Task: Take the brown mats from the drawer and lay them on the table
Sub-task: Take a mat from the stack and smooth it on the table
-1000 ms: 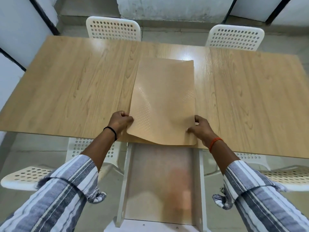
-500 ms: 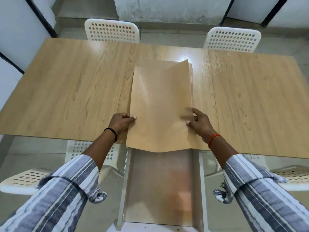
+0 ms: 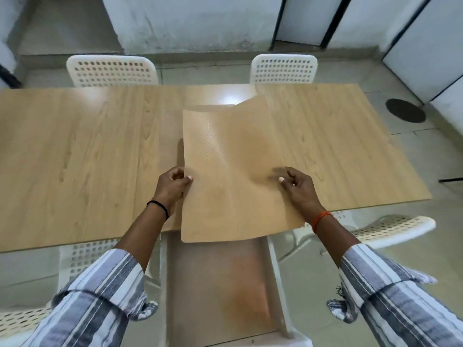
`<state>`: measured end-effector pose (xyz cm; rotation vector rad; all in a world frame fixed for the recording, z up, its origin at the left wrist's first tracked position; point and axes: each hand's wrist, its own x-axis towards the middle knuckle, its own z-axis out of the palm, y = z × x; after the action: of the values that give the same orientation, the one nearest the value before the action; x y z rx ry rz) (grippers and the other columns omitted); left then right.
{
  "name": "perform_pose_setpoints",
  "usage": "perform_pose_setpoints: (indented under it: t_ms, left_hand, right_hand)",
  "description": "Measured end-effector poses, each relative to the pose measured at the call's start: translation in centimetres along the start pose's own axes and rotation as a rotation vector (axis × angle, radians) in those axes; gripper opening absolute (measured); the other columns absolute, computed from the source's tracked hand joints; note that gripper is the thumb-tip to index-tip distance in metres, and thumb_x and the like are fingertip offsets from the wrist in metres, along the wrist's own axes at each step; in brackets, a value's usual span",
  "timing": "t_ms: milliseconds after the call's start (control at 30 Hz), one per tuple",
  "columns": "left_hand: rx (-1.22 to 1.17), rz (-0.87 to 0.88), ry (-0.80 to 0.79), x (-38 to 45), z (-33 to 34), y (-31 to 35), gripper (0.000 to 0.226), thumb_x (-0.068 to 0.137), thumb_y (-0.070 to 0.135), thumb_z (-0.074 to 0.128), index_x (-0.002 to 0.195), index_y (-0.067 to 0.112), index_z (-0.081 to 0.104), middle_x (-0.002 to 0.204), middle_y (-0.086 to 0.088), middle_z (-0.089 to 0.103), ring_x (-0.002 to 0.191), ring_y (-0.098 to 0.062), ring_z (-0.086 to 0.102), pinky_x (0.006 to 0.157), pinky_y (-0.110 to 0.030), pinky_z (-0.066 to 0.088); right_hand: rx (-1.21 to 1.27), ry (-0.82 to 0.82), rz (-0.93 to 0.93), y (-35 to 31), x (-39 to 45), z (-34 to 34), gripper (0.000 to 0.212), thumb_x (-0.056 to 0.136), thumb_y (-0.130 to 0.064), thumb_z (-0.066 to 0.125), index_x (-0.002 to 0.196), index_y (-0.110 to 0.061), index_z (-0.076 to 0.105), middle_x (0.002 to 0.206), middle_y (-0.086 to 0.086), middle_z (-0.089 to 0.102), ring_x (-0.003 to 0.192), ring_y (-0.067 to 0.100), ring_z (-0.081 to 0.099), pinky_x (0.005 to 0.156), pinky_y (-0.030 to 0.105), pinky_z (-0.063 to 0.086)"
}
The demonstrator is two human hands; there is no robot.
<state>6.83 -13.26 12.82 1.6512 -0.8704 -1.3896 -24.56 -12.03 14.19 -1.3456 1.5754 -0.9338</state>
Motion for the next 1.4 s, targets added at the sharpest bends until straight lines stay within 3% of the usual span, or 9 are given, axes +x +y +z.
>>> perform_pose_setpoints:
  t_ms: [267, 400, 600, 700, 800, 900, 1033, 1267, 1400]
  left_hand:
    - [0.014, 0.008, -0.148, -2.0, 12.8, 1.9, 0.020, 0.091, 0.011, 0.063, 0.075, 0.019, 0.054, 0.086, -0.003, 0.065, 0.075, -0.019, 0.060, 0.068, -0.032, 0.047]
    - [-0.044, -0.031, -0.048, -3.6, 19.7, 1.1, 0.028, 0.089, 0.019, 0.068, 0.067, 0.020, 0.051, 0.075, -0.001, 0.061, 0.066, -0.017, 0.055, 0.057, -0.025, 0.043]
    - [0.109, -0.073, 0.117, -5.6, 30.4, 0.2, 0.031, 0.088, 0.038, 0.067, 0.074, 0.012, 0.057, 0.071, -0.009, 0.053, 0.064, -0.021, 0.049, 0.062, -0.030, 0.040]
    - [0.199, -0.079, 0.106, -5.6, 33.4, 0.2, 0.032, 0.093, 0.026, 0.061, 0.066, 0.015, 0.045, 0.063, -0.005, 0.042, 0.056, -0.021, 0.040, 0.053, -0.028, 0.030]
    - [0.151, -0.222, 0.080, -5.1, 34.9, 0.5, 0.020, 0.094, 0.018, 0.060, 0.109, 0.006, 0.061, 0.099, -0.014, 0.062, 0.088, -0.029, 0.061, 0.076, -0.036, 0.051]
    - [0.090, -0.346, 0.145, -4.3, 35.4, 0.5, 0.008, 0.094, 0.011, 0.056, 0.096, 0.003, 0.056, 0.089, -0.013, 0.057, 0.077, -0.026, 0.055, 0.069, -0.035, 0.048]
    - [-0.074, -0.429, 0.325, -3.8, 36.1, 0.2, 0.013, 0.092, 0.008, 0.048, 0.082, 0.003, 0.055, 0.084, -0.012, 0.055, 0.078, -0.026, 0.055, 0.072, -0.037, 0.048]
    - [-0.474, -0.550, 0.381, -4.7, 41.2, 0.5, 0.027, 0.090, -0.004, 0.026, 0.075, 0.009, 0.044, 0.065, -0.006, 0.039, 0.052, -0.016, 0.035, 0.049, -0.027, 0.033]
    - [-0.407, -0.593, 0.155, -5.2, 43.8, 0.4, 0.023, 0.092, 0.000, 0.027, 0.086, 0.003, 0.048, 0.063, -0.007, 0.049, 0.038, -0.013, 0.046, 0.049, -0.027, 0.035]
  right_hand:
    - [-0.063, 0.113, -0.008, 5.8, -1.1, -12.4, 0.024, 0.095, -0.009, 0.062, 0.116, -0.010, 0.072, 0.117, 0.004, 0.072, 0.111, 0.018, 0.065, 0.098, 0.039, 0.051]
    - [-0.045, 0.149, 0.038, 7.6, -0.7, -18.5, 0.013, 0.095, -0.017, 0.064, 0.089, -0.010, 0.074, 0.081, -0.007, 0.067, 0.078, 0.009, 0.059, 0.075, 0.031, 0.048]
    - [-0.255, 0.201, 0.030, 9.7, 1.2, -28.1, 0.044, 0.100, -0.024, 0.056, 0.057, -0.020, 0.050, 0.053, -0.009, 0.045, 0.054, 0.008, 0.042, 0.052, 0.016, 0.031]
    - [-0.293, 0.166, 0.023, 10.1, 2.6, -30.9, 0.036, 0.099, -0.028, 0.056, 0.067, -0.013, 0.060, 0.064, 0.000, 0.059, 0.066, 0.019, 0.055, 0.059, 0.019, 0.038]
    - [-0.338, 0.106, 0.026, 11.0, 4.4, -32.5, 0.040, 0.093, -0.044, 0.061, 0.081, -0.006, 0.067, 0.081, 0.011, 0.068, 0.080, 0.028, 0.062, 0.071, 0.036, 0.046]
    - [-0.389, 0.050, 0.104, 11.2, 6.3, -33.5, 0.049, 0.085, -0.059, 0.064, 0.101, -0.013, 0.072, 0.108, 0.007, 0.071, 0.103, 0.024, 0.063, 0.082, 0.032, 0.045]
    - [-0.113, 0.029, 0.258, 10.9, 9.0, -34.2, 0.055, 0.085, -0.045, 0.072, 0.128, -0.012, 0.063, 0.139, 0.008, 0.055, 0.131, 0.024, 0.049, 0.104, 0.034, 0.039]
    - [0.783, 0.066, 0.542, 11.8, 5.6, -33.0, 0.032, 0.083, -0.029, 0.074, 0.106, -0.014, 0.058, 0.095, 0.008, 0.061, 0.088, 0.026, 0.064, 0.071, 0.038, 0.061]
    - [0.452, 0.054, 0.564, 11.9, 4.3, -30.0, 0.036, 0.089, -0.011, 0.069, 0.122, -0.011, 0.056, 0.108, 0.011, 0.062, 0.096, 0.031, 0.061, 0.067, 0.040, 0.056]
